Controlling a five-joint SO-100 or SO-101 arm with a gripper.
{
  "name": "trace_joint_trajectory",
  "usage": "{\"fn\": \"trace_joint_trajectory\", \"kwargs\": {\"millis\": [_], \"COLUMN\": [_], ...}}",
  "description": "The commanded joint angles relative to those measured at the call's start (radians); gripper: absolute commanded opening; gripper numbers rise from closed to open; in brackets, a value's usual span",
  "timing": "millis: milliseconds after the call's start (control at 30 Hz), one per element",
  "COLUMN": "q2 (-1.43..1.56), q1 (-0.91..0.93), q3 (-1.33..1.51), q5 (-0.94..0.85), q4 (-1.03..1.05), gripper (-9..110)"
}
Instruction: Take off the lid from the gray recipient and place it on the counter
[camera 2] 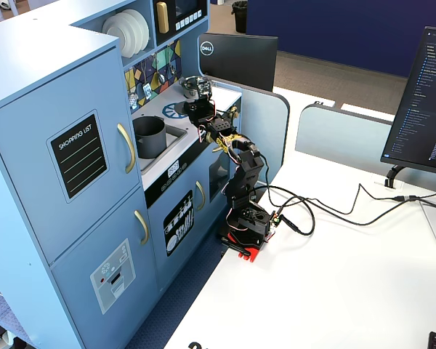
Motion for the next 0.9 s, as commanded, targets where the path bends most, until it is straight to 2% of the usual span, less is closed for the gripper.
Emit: {"fn": "trace_joint_trajectory", "kwargs": {"millis": [0,767,867], "q2": [-0.038,-0.216,-0.209], "q1": [0.021,0.025,0.035], "q3": [-0.017,0.032,0.052], "q5": [-0.005,-0.066,-0.069], "q4": [-0.069,-0.173,-0.173], "gripper": [0,0,8]}}
